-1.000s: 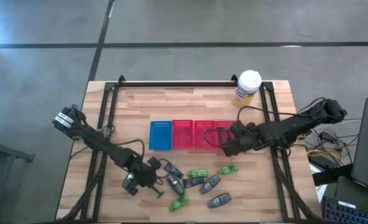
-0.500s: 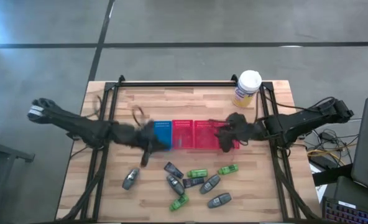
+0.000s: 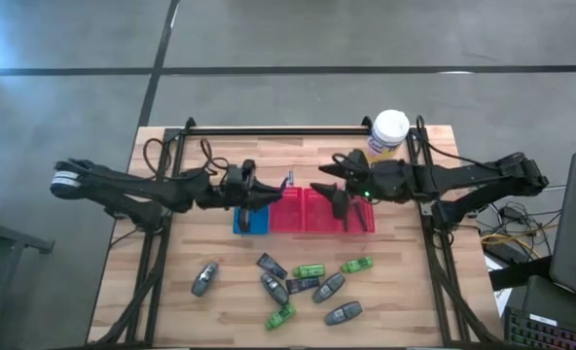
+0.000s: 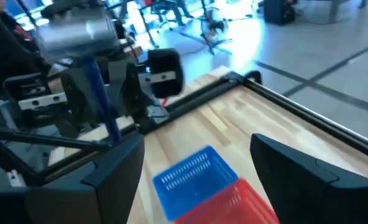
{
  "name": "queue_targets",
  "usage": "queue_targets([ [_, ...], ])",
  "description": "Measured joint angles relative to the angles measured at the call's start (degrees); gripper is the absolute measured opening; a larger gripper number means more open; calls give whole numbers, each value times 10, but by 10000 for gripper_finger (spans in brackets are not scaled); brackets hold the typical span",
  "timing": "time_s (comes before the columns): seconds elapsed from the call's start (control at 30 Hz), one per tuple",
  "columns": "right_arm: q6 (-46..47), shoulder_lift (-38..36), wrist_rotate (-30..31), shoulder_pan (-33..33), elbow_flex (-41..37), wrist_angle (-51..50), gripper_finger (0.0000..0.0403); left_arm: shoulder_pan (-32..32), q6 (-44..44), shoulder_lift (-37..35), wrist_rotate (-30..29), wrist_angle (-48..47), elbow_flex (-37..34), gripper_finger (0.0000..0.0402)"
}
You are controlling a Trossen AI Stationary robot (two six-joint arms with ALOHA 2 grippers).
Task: Pick & Place Travel size toiletries
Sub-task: Put the blue razor into the right red bin
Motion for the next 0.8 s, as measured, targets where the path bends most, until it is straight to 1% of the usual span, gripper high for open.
queue_targets([
  [0.07,-10,17,-16,-7,19,-4,298,11,-5,17,16,35,6,28],
  [0.13,-22,30,-28,-11,39,-6,302,22,-6,29,32,36,14,28],
  [0.27,-49,53,-32,-14,71,-11,306,32,-8,53,64,38,34,28],
  [0.33,-58,63,-44,-16,83,-12,304,34,-7,62,70,39,40,28],
  [0.5,-70,74,-54,-19,103,-23,287,38,0,81,74,58,48,28],
  [0.63,-70,75,-62,-21,105,-31,265,43,-1,89,79,63,48,28],
  [0.8,-53,75,-73,-21,105,-44,238,51,-4,89,82,59,48,28],
])
